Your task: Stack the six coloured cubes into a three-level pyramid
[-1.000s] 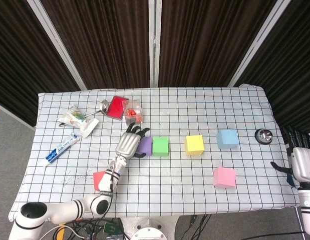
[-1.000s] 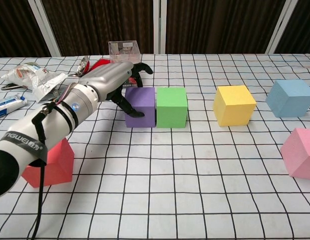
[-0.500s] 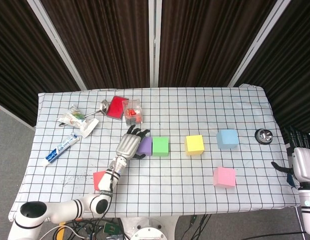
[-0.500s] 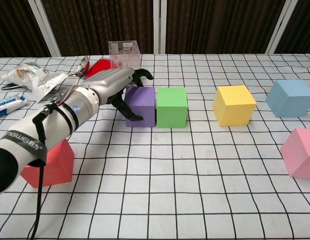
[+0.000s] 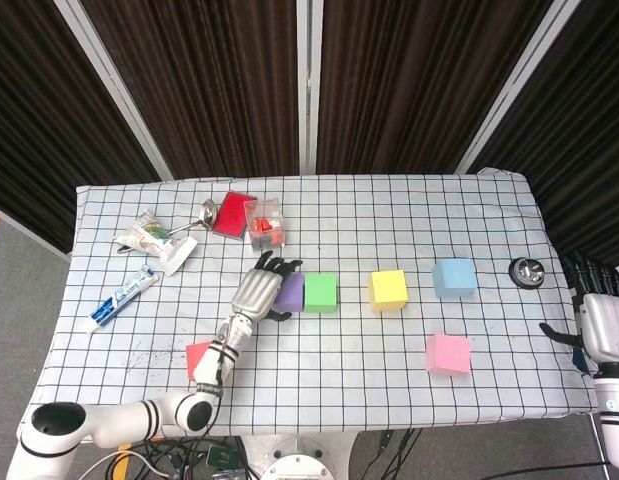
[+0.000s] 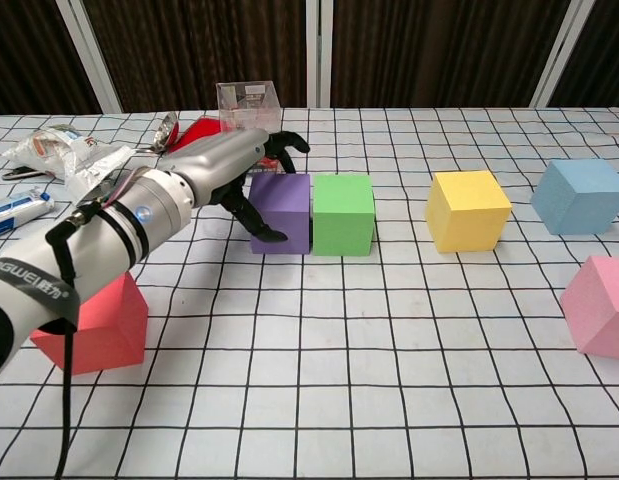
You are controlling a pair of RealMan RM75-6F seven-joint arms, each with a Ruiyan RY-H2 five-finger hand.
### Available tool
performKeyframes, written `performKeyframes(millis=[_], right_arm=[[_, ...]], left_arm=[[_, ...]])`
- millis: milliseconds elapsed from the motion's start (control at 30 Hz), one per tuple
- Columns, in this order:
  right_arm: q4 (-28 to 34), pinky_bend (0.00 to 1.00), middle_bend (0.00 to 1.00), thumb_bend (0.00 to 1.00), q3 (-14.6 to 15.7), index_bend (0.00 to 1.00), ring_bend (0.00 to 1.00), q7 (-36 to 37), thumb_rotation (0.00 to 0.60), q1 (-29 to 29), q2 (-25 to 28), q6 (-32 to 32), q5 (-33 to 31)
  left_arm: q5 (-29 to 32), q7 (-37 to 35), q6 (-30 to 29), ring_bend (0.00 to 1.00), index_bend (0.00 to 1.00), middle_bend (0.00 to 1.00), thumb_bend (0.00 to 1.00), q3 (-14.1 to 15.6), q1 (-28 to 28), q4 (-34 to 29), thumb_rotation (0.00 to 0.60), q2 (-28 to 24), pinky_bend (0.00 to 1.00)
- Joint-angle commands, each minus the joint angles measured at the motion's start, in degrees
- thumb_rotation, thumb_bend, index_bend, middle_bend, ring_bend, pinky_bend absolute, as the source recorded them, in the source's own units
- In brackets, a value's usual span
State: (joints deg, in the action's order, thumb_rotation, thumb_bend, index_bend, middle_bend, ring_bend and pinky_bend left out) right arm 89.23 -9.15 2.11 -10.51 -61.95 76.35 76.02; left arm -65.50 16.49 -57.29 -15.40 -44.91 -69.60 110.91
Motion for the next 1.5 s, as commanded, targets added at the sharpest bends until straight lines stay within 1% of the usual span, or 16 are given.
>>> performKeyframes(millis=[33, 167, 200, 300, 433, 500, 600, 700, 800, 933, 1100, 1200, 1267, 1500], right_arm=[[0.42, 0.0, 0.0, 0.04, 0.35, 0.0, 0.0, -0.57, 0.6, -1.34, 0.89, -1.54, 1.65], [0.59, 0.0, 0.0, 0.03, 0.53, 0.0, 0.0, -0.68, 0.6, -4.85, 2.45, -5.57, 4.88], [0.54, 0.0, 0.0, 0.03, 0.64, 0.0, 0.0, -1.07, 0.6, -6.25, 2.87, -7.52, 5.56], [0.76, 0.0, 0.0, 0.0, 0.78, 0.0, 0.0, -0.84, 0.6, -10.25, 3.56, -13.49, 6.69], [0.45, 0.0, 0.01, 0.0, 0.39, 0.0, 0.0, 0.71, 0.6, -15.88, 3.13, -21.87, 6.46], [-0.07, 0.0, 0.01, 0.0, 0.16, 0.0, 0.0, 0.32, 0.6, -18.77, 2.41, -25.7, 6.25], [-1.1, 0.0, 0.02, 0.0, -0.05, 0.0, 0.0, -0.99, 0.6, -22.27, 0.47, -29.72, 5.89], [-2.25, 0.0, 0.04, 0.0, 0.01, 0.0, 0.0, -2.14, 0.6, -24.84, -2.04, -32.85, 4.68], [-3.74, 0.0, 0.05, 0.0, 0.15, 0.0, 0.0, -2.55, 0.6, -26.67, -4.9, -34.48, 3.94], [-6.27, 0.0, 0.07, 0.0, 0.5, 0.0, 0.0, -2.56, 0.6, -28.31, -8.69, -35.01, 3.93], [-9.81, 0.0, 0.09, 0.0, 0.97, 0.0, 0.0, -1.55, 0.6, -29.15, -13.12, -34.3, 3.63], [-12.13, 0.0, 0.11, 0.0, 1.16, 0.0, 0.0, 0.41, 0.6, -29.65, -15.46, -34.63, 3.18], [-13.72, 0.0, 0.15, 0.0, 1.18, 0.0, 0.0, 1.44, 0.6, -29.83, -16.95, -34.23, 3.22], [-19.32, 0.0, 0.24, 0.0, 1.83, 0.0, 0.0, 3.13, 0.6, -30.37, -21.54, -32.31, 4.18]], left_arm=[[-0.02, 2.08, -2.07, 0.1, 0.13, 0.2, 0.08, 0.98, 2.13, -5.5, 0.6, -4.32, 0.05], [1.13, 5.28, -5.81, 0.06, 0.13, 0.19, 0.07, 2.58, 6.35, -15.24, 0.6, -12.16, 0.05], [1.32, 6.12, -7.17, 0.06, 0.13, 0.19, 0.07, 3.17, 7.77, -18.33, 0.6, -14.91, 0.05], [0.49, 7.28, -10.72, 0.06, 0.13, 0.18, 0.07, 4.74, 11.09, -24.16, 0.6, -21.29, 0.05], [-2.63, 5.67, -14.63, 0.06, 0.13, 0.18, 0.06, 6.99, 15.06, -27.53, 0.6, -28.5, 0.05], [-3.55, 3.19, -15.6, 0.06, 0.13, 0.18, 0.03, 7.95, 17.03, -28.55, 0.6, -32.22, 0.06], [-4.51, -1.15, -16.36, 0.06, 0.13, 0.19, 0.0, 9.11, 19.7, -30.03, 0.6, -37.6, 0.07], [-6.77, -5.05, -18.1, 0.06, 0.13, 0.2, 0.0, 10.44, 22.22, -29.56, 0.6, -40.79, 0.07], [-8.83, -8.14, -19.86, 0.06, 0.13, 0.2, 0.0, 11.98, 24.62, -28.41, 0.6, -42.14, 0.07], [-11.01, -11.64, -23.13, 0.06, 0.13, 0.21, 0.0, 13.59, 28.01, -27.19, 0.6, -42.23, 0.07], [-13.42, -16.09, -26.34, 0.06, 0.13, 0.21, 0.0, 14.72, 31.32, -25.67, 0.6, -42.17, 0.07], [-15.62, -18.95, -26.85, 0.06, 0.13, 0.21, 0.0, 15.47, 32.23, -24.79, 0.6, -42.66, 0.07], [-17.0, -20.24, -26.79, 0.06, 0.13, 0.22, 0.0, 16.07, 32.57, -24.37, 0.6, -43.1, 0.07], [-20.88, -22.89, -26.96, 0.06, 0.14, 0.22, 0.0, 17.95, 33.98, -22.87, 0.6, -44.02, 0.07]])
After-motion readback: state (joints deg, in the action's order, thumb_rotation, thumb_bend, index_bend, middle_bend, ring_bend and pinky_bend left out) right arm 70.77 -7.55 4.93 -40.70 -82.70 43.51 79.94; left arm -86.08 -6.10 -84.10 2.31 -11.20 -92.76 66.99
